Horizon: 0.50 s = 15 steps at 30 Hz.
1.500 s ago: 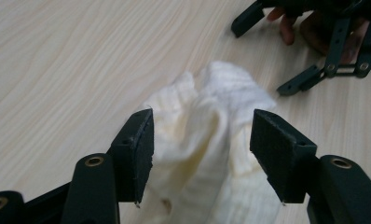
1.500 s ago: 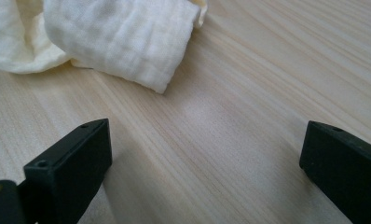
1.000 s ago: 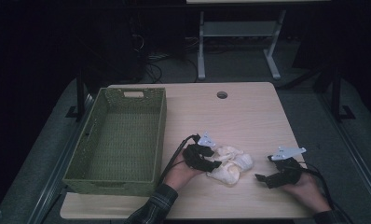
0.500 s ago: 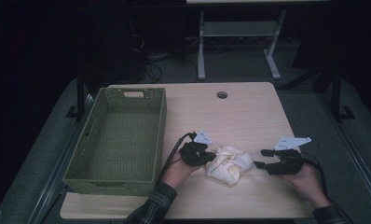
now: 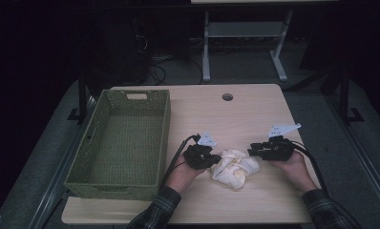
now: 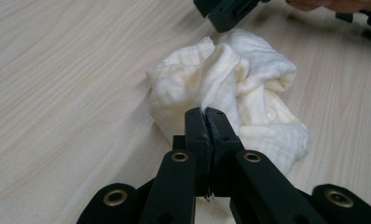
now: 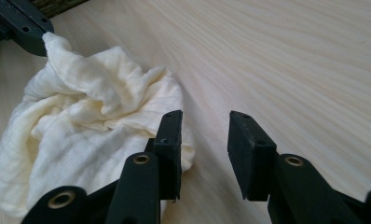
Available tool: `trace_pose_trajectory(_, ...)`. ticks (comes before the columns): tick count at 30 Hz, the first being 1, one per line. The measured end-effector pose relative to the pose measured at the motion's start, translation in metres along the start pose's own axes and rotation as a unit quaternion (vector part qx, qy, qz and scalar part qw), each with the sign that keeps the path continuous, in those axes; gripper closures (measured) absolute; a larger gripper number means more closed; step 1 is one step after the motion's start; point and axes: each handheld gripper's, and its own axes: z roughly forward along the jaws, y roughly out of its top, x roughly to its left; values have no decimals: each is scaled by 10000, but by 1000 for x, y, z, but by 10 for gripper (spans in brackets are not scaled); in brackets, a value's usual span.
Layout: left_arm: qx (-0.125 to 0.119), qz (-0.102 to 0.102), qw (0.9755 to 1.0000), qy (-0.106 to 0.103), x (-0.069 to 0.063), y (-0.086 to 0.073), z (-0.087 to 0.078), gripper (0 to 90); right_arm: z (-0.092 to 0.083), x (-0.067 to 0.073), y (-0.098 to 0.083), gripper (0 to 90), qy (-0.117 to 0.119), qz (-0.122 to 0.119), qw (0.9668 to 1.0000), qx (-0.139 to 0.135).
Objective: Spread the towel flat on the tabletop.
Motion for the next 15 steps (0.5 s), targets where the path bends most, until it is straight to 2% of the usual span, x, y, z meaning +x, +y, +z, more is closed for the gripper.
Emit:
trace_pose_trajectory(5,20,0,10000,-11,0,0,0,882,7,0,-1,676,170,63,9998,131)
trace_pose_trajectory(9,19,-13,10000,-25,-1,0,1,883,14,-1,-4,786,278,104,9993,244)
trace_pose_trajectory(11,17,-5,10000,-18,0,0,0,884,15,-2,-4,880,283,102,9992,249)
trace_pose_trajectory(14,21,-9,10000,-23,0,1,-1,885,12,-2,-3,894,267,83,9994,223)
trace_pose_trajectory(15,-49,-43,10000,-26,0,1,-1,885,9,-2,-3,894,243,69,9995,185)
